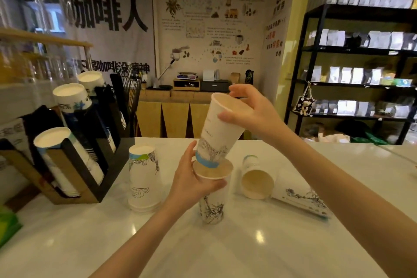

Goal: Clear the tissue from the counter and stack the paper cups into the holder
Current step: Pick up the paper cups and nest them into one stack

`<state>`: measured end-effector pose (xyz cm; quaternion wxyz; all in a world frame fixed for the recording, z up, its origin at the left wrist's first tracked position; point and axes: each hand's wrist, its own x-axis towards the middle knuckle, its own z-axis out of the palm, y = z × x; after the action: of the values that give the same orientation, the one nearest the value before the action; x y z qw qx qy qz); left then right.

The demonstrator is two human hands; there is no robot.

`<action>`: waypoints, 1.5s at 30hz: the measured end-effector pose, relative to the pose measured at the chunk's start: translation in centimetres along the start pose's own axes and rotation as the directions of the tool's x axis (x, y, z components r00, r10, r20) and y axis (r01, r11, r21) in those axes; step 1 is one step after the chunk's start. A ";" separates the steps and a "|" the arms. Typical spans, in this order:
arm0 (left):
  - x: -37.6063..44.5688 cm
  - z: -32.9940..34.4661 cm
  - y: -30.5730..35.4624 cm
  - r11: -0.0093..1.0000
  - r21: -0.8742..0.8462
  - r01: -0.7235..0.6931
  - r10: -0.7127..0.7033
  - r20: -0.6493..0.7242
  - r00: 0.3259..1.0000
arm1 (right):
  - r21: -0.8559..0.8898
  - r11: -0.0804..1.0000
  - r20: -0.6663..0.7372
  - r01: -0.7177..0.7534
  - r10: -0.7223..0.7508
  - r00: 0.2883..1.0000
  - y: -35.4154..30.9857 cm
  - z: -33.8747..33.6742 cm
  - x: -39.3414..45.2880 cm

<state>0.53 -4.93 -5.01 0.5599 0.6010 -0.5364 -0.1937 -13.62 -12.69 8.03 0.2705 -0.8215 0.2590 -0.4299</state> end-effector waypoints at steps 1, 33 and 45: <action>0.0 0.0 0.0 1.000 -0.009 0.001 -0.001 0.000 1.000 | -0.049 0.999 0.057 0.016 -0.013 0.998 -0.1 0.5 -0.1; -0.7 4.5 4.5 0.603 0.577 -0.551 0.613 0.107 0.783 | -0.030 0.940 0.117 -0.341 0.342 0.932 8.9 -2.9 -4.8; 3.8 12.6 -0.6 0.745 0.576 -0.336 0.201 0.287 0.937 | -0.591 0.704 0.043 -0.395 0.517 0.855 16.1 -7.0 -10.5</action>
<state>-8.36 -14.14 -7.93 0.2961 0.6429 -0.7063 0.0139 -27.93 -18.90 -5.28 0.1401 -0.8130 0.5402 -0.1660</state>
